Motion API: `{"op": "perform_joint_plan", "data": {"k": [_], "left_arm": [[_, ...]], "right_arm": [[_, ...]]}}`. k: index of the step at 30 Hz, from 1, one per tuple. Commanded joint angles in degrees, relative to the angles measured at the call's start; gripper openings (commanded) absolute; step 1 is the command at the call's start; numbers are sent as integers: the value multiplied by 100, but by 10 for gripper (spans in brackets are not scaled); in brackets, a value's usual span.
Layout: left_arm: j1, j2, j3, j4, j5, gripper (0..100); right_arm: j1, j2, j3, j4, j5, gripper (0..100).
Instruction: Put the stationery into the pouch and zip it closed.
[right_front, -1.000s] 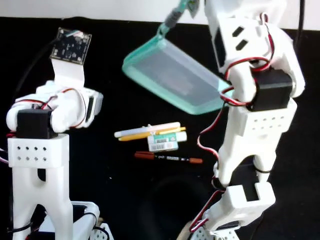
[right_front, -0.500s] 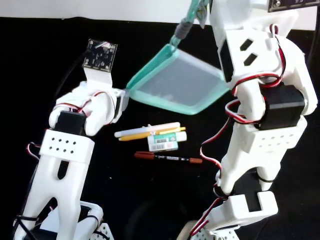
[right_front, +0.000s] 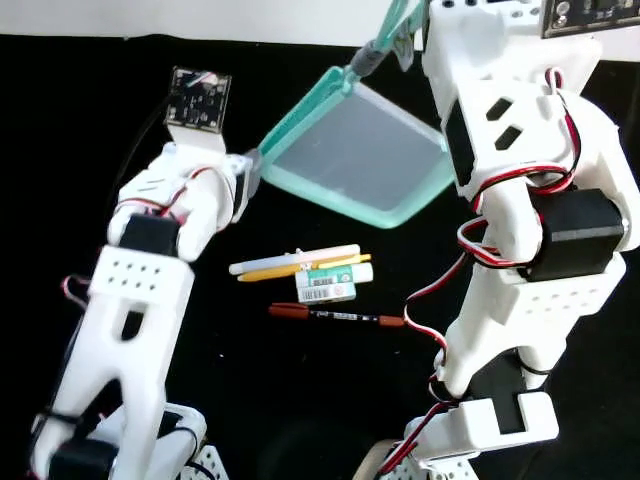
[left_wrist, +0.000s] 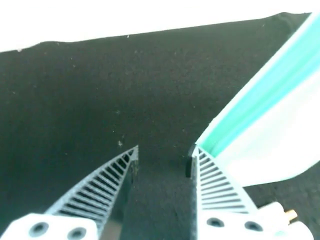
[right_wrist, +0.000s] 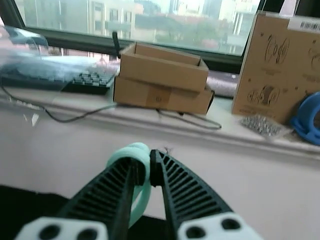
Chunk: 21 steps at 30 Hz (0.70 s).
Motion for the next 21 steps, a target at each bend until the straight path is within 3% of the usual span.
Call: {"op": "perform_joint_plan", "data": {"k": [1, 8, 13, 21], "left_arm": [[119, 690, -224, -668, 44, 181], [119, 2299, -1631, -791, 53, 181], [189, 3046, -2563, -782, 396, 181], [646, 3468, -3380, -211, 484, 181]], "right_arm": [[22, -215, -171, 312, 35, 7], [-101, -215, -171, 927, 35, 7], [-716, -207, -154, 1393, -53, 7], [-1736, -163, -163, 1323, -325, 7]]}}
